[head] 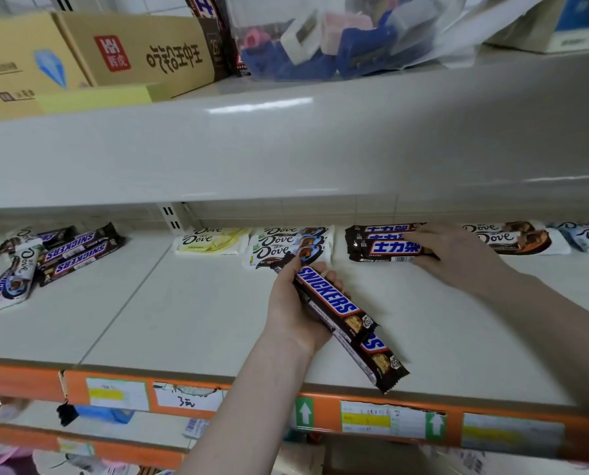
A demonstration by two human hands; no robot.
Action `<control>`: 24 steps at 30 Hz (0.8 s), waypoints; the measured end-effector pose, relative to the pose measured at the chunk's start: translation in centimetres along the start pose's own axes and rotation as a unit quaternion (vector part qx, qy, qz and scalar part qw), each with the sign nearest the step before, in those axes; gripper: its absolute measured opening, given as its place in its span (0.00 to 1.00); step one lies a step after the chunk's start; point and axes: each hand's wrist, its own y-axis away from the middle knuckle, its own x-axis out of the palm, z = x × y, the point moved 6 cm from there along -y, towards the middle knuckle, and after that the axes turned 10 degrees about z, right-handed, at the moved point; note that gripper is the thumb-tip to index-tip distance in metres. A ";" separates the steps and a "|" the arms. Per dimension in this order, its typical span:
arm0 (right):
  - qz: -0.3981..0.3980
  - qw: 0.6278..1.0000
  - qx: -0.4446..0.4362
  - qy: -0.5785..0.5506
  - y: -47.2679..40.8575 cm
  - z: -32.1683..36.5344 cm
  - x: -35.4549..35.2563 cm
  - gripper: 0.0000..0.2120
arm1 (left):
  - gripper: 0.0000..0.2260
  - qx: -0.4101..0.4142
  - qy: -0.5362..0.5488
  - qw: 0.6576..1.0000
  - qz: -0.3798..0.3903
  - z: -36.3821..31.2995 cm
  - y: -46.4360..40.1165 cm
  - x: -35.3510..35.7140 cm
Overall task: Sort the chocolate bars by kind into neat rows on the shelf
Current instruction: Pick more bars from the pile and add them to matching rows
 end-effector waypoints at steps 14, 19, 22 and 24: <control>0.022 0.979 0.051 -0.195 3.2 4.0 -2.8 0.16 | 0.12 0.063 -0.093 0.993 -0.023 -0.3 0.5 0.9; 0.100 0.960 -0.012 -0.260 6.3 8.7 -2.8 0.23 | 0.12 0.061 -0.136 0.989 -0.020 0.1 0.5 1.8; 0.097 0.959 -0.027 -0.267 6.7 9.3 -2.4 0.24 | 0.21 0.034 -0.159 0.986 -0.025 0.9 0.4 2.2; 0.076 0.962 -0.019 -0.262 7.0 9.1 -2.4 0.23 | 0.20 0.026 -0.164 0.986 -0.028 1.3 0.3 2.3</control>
